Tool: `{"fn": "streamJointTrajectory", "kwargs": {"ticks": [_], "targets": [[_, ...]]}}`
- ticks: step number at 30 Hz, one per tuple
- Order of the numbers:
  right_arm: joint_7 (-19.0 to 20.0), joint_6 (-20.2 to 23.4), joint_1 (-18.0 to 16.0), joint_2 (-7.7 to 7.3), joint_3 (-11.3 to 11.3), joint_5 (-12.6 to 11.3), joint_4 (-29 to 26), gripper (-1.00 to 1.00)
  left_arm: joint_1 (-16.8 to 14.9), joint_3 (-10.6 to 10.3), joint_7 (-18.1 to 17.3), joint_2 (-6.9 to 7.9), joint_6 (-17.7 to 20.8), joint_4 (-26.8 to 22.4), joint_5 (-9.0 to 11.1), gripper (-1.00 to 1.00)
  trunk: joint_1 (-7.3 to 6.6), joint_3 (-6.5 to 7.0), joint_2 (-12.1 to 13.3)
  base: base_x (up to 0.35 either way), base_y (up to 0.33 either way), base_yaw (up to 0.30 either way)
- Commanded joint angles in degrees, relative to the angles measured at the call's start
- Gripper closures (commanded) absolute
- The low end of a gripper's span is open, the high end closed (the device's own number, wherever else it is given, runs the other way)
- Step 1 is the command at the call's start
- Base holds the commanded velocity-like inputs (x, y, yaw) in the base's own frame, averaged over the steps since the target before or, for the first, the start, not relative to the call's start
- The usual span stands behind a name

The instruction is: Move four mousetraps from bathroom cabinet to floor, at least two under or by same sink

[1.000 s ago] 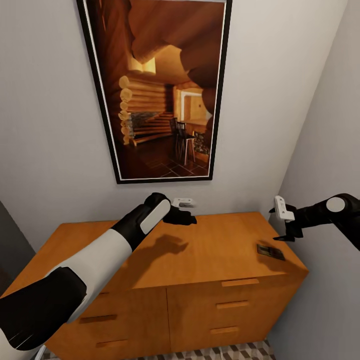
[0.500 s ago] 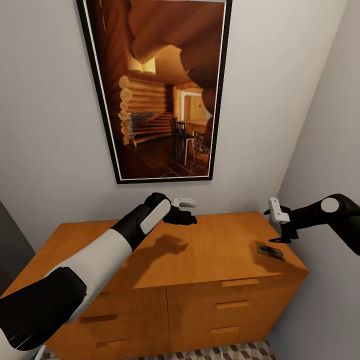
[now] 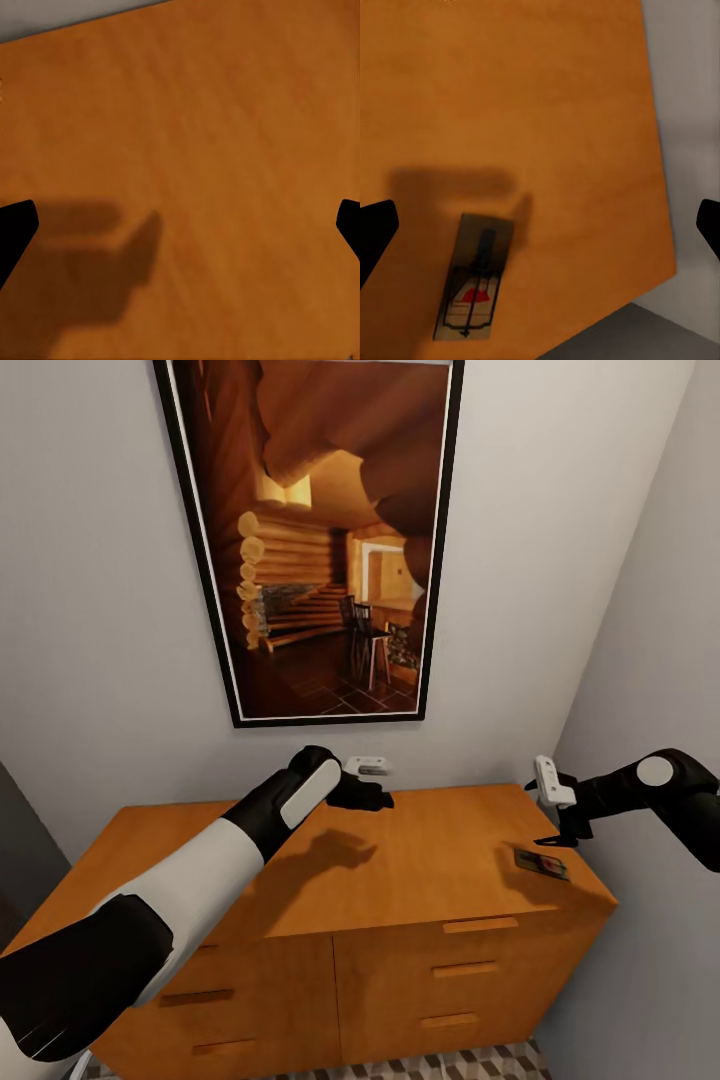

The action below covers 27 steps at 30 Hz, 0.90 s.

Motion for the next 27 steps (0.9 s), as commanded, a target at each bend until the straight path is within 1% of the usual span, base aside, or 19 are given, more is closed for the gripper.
{"fn": "streamJointTrajectory", "kwargs": {"ticks": [1,4,7,14,15,23,27], "targets": [[0.13,0.41,-0.08,-0.02,0.14,0.07,-0.06,-1.0,-0.06,-0.15,0.55,0.02,0.09,-0.06,0.6,-1.0,0.01,-0.09,-0.07,0.0,0.0,0.0],[0.14,0.39,-0.08,0.69,0.23,0.06,0.02,-1.0,-0.02,-0.17,0.56,0.02,0.12,-0.1,0.6,-1.0,0.01,-0.09,-0.07,0.0,0.0,0.0],[0.18,0.41,-0.03,2.0,0.45,0.06,0.21,-1.0,-0.01,-0.2,0.6,0.03,0.13,-0.12,0.6,-1.0,0.01,-0.09,-0.07,0.0,0.0,0.0],[0.01,0.46,0.43,4.44,1.9,0.11,1.25,-1.0,-0.01,-0.18,0.63,0.03,0.2,-0.15,0.6,-1.0,0.01,-0.09,-0.07,0.0,0.0,0.0],[-0.11,0.46,0.63,4.99,2.23,0.13,1.59,-1.0,-0.01,-0.17,0.63,0.03,0.22,-0.14,0.6,-1.0,0.01,-0.09,-0.07,0.0,0.0,0.0],[-0.27,0.55,1.0,7.3,2.74,0.08,2.42,-1.0,-0.01,-0.17,0.63,0.1,0.29,-0.12,0.6,-1.0,0.01,-0.09,-0.07,0.0,0.0,0.0],[-0.27,0.64,1.04,7.9,2.78,-0.03,2.5,-1.0,-0.01,-0.16,0.63,0.11,0.3,-0.14,0.6,-1.0,0.01,-0.09,-0.07,0.0,0.0,0.0]]}}
